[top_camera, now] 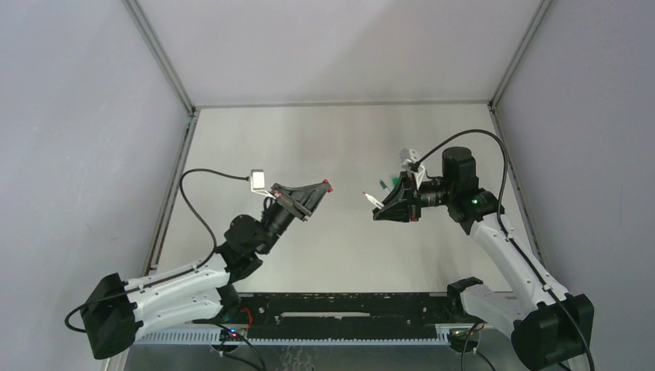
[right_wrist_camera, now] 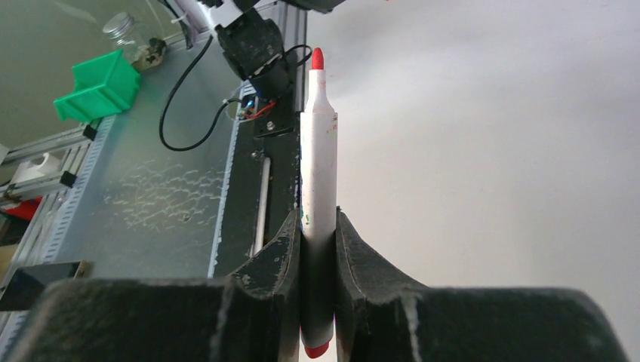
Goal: Insert the pens into the pen caps
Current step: Insert the pen cap onto the pen.
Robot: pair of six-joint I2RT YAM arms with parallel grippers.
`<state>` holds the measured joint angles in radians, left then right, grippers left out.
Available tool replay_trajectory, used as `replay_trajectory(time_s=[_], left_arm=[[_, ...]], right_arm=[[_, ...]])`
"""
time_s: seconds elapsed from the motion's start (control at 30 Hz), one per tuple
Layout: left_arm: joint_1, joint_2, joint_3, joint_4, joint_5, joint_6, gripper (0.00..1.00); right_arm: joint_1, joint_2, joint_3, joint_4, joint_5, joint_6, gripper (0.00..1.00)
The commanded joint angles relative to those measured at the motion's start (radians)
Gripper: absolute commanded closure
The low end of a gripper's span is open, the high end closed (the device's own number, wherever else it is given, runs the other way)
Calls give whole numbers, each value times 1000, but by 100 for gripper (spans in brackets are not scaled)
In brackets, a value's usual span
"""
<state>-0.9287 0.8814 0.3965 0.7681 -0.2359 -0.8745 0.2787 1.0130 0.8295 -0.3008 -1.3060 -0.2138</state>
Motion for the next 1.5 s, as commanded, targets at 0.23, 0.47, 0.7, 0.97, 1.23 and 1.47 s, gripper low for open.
replay_trajectory(time_s=[0.23,0.47,0.7,0.97,1.23,1.47], left_arm=[[-77,149,115,165,-96,0,100],[-98,195,134,222,-127,-3,100],[-104,231,140,266,-126,-6,100],[-105,252,142,296,-126,-3,100],[-105,267,143,310,-123,-7,100],[-105,279,143,321,-120,-16,100]], right_arm=[[43,7,-14,114,122,92,100],[72,24,-25,149,186,143,100],[83,45,-55,248,165,268,100],[106,53,-66,292,150,318,100],[113,65,-66,292,164,332,100],[115,66,-66,292,167,339,100]])
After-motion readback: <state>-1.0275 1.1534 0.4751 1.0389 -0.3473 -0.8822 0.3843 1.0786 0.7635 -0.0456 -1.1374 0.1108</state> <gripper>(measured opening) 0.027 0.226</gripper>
